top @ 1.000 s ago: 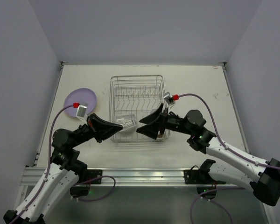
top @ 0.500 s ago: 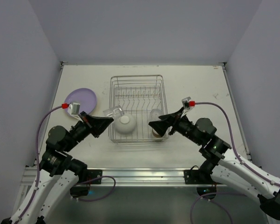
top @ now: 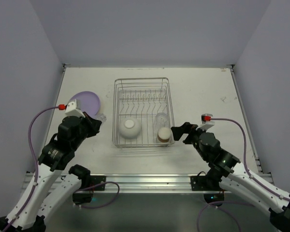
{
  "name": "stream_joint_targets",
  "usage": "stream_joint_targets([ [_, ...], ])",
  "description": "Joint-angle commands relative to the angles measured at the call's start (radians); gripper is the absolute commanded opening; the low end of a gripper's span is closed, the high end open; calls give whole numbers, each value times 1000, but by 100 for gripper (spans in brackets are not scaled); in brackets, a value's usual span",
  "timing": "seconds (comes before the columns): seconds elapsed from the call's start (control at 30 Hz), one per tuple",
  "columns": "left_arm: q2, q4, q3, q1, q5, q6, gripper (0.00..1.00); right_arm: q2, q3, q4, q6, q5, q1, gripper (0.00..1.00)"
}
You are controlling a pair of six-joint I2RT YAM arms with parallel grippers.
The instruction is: Unload the mixed dishes from the dish rack
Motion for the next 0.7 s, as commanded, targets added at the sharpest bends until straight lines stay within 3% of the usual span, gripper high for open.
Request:
stream_joint_targets([
  [0.0,50,-112,56,-3,-119,-33,0,10,29,-69,81,172,1,99],
  [0.17,127,-132,72,-3,-123,-59,0,15,61,-185,140,268,1,99],
  [0.3,205,-161,101,-3,-165,-68,0,-36,55,-202,124,275,1,99],
  [0.67,519,-204,162,20,-116,-53,0,-137,28,-199,89,268,3,99],
])
